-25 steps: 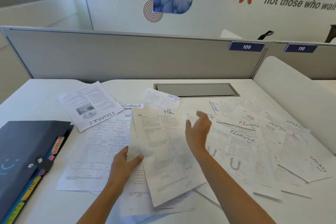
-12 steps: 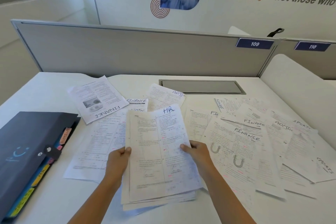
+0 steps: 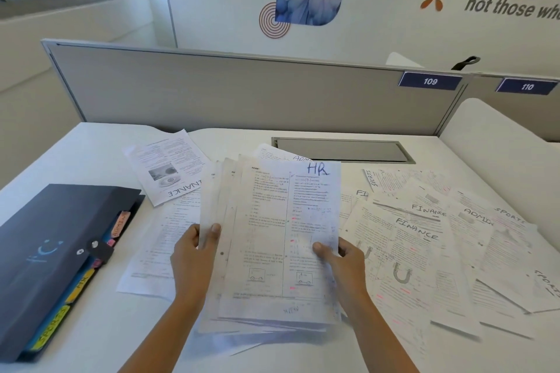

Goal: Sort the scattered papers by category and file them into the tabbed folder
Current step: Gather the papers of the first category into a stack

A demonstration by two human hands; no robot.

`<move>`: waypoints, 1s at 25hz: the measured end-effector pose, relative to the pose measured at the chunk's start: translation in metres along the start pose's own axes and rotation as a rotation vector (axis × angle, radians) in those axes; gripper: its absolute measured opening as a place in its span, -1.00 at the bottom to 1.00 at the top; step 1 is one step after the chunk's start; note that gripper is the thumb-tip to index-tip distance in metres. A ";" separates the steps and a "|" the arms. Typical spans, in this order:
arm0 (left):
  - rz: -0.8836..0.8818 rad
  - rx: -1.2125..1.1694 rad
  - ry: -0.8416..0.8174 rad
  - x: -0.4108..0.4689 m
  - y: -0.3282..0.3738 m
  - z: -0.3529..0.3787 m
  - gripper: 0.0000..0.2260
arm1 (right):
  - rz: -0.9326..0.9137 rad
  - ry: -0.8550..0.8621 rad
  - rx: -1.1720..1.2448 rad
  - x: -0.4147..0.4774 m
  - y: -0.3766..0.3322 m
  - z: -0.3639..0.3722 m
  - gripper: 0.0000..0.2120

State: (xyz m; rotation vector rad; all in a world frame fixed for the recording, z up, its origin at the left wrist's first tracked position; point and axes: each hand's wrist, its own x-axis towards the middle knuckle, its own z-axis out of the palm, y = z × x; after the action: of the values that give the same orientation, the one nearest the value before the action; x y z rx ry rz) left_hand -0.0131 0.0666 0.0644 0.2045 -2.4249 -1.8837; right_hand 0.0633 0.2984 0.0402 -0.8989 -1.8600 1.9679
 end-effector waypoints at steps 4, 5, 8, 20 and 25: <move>0.056 -0.018 -0.027 0.003 0.008 -0.004 -0.74 | -0.042 -0.082 0.075 -0.005 -0.007 0.000 -0.84; 0.057 -0.026 -0.067 0.005 0.010 -0.004 -0.79 | -0.026 -0.168 0.101 -0.004 -0.009 -0.001 -0.80; 0.067 -0.021 -0.160 0.006 0.013 -0.004 -0.79 | 0.133 -0.401 0.179 0.001 -0.015 -0.001 -0.64; 0.315 -0.208 -0.058 0.008 0.080 -0.012 -0.83 | -0.359 -0.237 0.063 -0.015 -0.105 0.042 -0.67; 0.520 -0.229 0.088 -0.002 0.105 -0.017 -0.96 | -0.579 -0.113 0.159 -0.031 -0.116 0.047 -0.62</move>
State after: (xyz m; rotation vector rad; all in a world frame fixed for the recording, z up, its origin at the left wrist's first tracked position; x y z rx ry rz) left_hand -0.0157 0.0761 0.1708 -0.3178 -1.9314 -1.8287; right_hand 0.0348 0.2574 0.1589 -0.1686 -1.7312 1.7816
